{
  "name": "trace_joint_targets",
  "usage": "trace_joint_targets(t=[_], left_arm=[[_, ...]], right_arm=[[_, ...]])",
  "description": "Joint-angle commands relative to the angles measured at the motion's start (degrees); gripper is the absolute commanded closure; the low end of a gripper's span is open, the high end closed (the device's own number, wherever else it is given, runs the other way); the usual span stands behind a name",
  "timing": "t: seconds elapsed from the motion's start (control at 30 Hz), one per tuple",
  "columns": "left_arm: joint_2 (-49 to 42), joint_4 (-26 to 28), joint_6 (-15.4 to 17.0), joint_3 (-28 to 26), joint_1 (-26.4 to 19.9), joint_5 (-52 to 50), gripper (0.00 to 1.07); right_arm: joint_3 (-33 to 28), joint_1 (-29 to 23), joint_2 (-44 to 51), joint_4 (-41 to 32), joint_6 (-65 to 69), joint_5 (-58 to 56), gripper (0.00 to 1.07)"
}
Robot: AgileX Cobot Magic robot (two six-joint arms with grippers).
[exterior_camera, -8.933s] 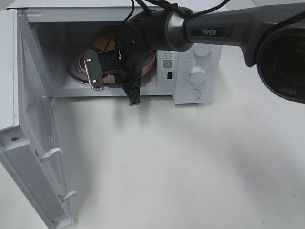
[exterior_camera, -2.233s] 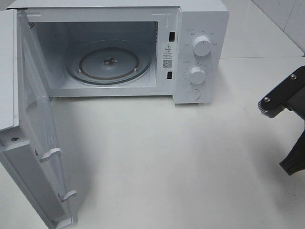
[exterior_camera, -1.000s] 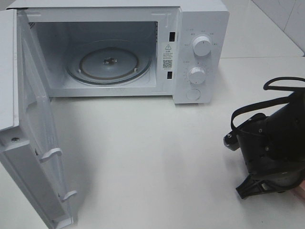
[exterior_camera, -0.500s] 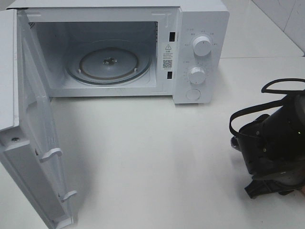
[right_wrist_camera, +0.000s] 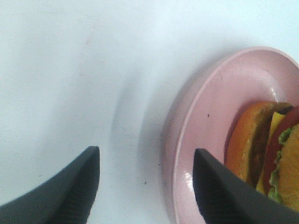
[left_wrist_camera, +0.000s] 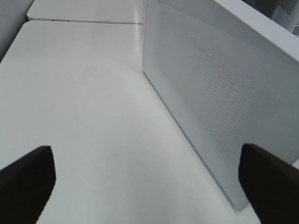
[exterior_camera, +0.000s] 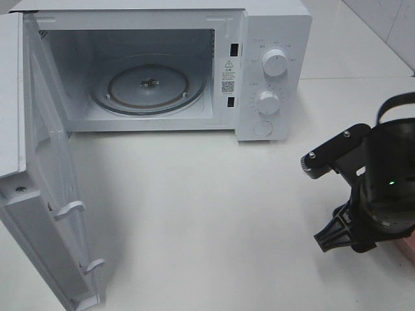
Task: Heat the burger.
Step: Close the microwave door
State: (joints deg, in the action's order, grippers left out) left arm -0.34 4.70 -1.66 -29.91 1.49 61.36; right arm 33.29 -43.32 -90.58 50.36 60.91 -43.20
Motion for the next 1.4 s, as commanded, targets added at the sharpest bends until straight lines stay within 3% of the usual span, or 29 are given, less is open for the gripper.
trace_joint_targets(t=[0.03, 0.43, 0.57, 0.67, 0.73, 1.2, 1.4], left_arm=[[-1.0, 0.0, 0.3, 0.3, -0.2, 0.1, 0.04], [-1.0, 0.0, 0.3, 0.3, -0.2, 0.1, 0.04], [-1.0, 0.0, 0.3, 0.3, -0.2, 0.1, 0.04], [-1.0, 0.0, 0.3, 0.3, -0.2, 0.1, 0.04], [-1.0, 0.0, 0.3, 0.3, -0.2, 0.1, 0.04], [-1.0, 0.0, 0.3, 0.3, -0.2, 0.1, 0.04], [-1.0, 0.0, 0.3, 0.3, -0.2, 0.1, 0.04]], right_arm=[[0.2, -1.0, 8.8, -5.2, -10.7, 2.3, 0.48], [0.2, -1.0, 29.9, -19.5, -27.3, 2.5, 0.37], [0.2, -1.0, 39.8, -28.9, -37.0, -3.3, 0.37], [0.2, -1.0, 41.0, -30.7, -38.6, -4.3, 0.37], [0.2, -1.0, 46.1, -36.9, -42.6, -6.9, 0.37], [0.2, -1.0, 57.7, -39.7, -46.5, -14.8, 0.37], [-0.3, 6.3, 65.4, -40.0, -48.0, -15.8, 0.37]])
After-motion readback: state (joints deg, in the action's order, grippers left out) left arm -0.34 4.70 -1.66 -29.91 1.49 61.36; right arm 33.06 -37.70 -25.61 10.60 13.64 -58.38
